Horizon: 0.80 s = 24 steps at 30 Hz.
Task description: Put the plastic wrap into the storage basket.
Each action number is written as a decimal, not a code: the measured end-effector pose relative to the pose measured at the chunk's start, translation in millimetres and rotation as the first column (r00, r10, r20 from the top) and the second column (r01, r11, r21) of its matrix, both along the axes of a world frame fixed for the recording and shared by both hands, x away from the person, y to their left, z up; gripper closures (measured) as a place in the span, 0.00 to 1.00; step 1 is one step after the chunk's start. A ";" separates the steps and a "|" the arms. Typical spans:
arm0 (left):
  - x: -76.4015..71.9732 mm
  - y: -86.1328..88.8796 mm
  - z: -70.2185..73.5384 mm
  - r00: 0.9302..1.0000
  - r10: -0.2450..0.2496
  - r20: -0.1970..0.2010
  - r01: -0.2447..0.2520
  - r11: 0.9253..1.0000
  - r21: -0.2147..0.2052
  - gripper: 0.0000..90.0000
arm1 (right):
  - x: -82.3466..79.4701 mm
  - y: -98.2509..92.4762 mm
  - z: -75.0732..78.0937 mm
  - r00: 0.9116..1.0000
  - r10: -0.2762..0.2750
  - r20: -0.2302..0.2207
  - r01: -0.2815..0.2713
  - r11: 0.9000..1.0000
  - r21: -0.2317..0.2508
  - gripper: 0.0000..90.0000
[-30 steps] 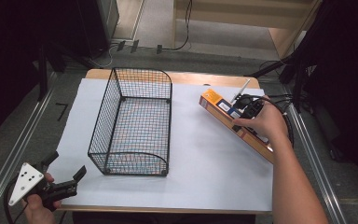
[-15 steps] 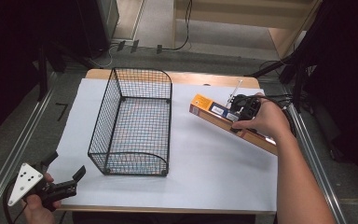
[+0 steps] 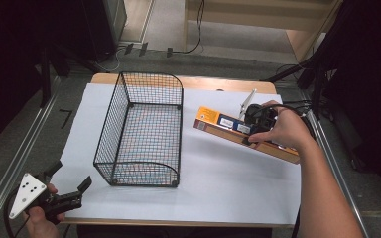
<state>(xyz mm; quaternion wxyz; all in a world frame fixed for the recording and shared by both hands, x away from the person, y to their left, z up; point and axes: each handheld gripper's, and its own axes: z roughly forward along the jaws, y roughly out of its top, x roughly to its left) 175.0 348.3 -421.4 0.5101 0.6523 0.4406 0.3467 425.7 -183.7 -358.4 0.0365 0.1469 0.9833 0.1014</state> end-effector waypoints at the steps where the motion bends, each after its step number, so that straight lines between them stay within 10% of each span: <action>1: 0.0 -0.1 0.1 1.000 -0.001 0.001 0.001 1.000 0.001 0.00 | -0.4 0.8 0.7 1.000 0.006 0.001 -0.006 1.000 -0.001 0.46; 24: -0.9 -0.3 0.9 1.000 -0.001 0.012 0.001 1.000 -0.003 0.00 | -7.4 33.7 16.2 0.996 0.091 0.017 -0.091 0.996 0.017 0.46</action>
